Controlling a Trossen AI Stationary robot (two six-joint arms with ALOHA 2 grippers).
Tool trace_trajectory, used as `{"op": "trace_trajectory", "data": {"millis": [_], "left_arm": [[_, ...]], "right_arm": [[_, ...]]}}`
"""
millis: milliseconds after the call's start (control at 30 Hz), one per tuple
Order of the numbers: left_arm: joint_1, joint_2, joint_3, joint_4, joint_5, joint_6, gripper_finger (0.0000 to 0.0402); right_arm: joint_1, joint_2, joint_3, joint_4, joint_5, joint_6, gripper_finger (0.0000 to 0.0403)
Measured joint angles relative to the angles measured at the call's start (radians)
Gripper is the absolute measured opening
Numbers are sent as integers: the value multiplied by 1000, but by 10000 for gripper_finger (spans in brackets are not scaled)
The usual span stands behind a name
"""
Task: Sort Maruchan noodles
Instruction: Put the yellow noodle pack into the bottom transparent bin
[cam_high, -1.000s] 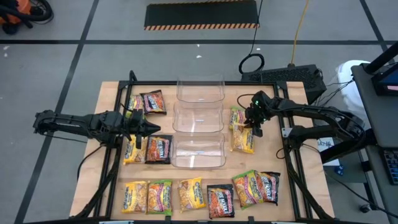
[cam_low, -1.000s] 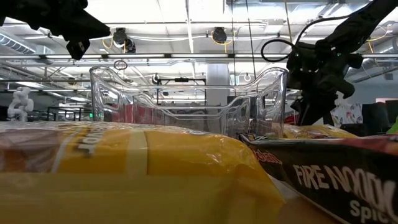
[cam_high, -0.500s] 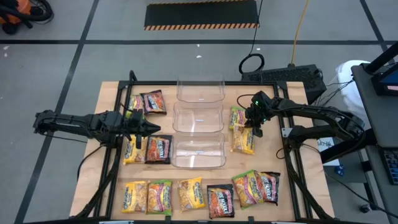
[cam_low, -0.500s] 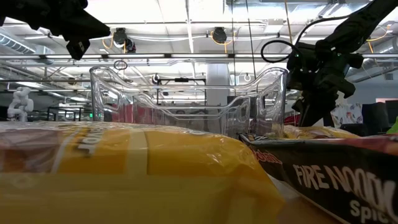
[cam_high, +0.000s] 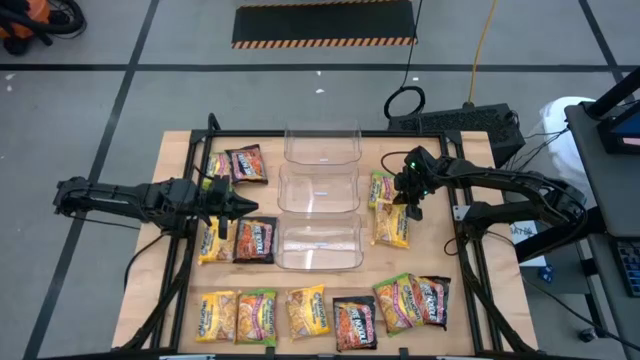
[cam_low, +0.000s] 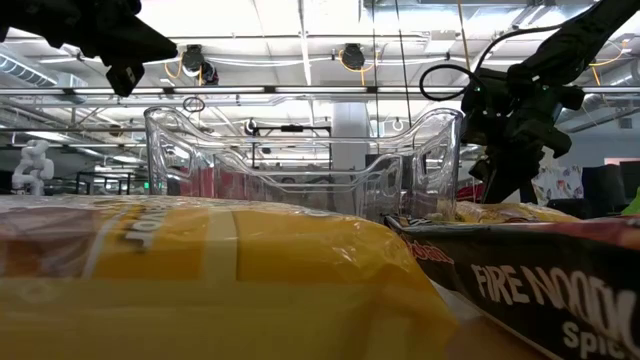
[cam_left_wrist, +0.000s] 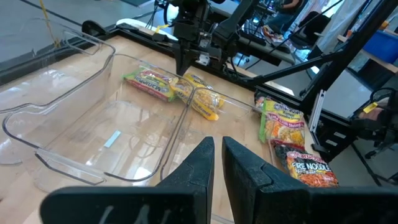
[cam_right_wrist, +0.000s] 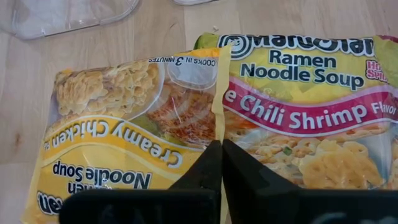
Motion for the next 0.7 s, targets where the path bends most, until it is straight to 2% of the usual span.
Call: {"op": "trace_trajectory", "data": {"millis": [200,500,700], "left_arm": [[0,0,0,28,0,-53,37],[0,0,0,229,0,-56,37],[0,0,0,305,0,-57,37]], "right_arm": [[0,0,0,14,0,-2,0],[0,0,0,23,0,-2,0],[0,0,0,23,1,-2,0]]}}
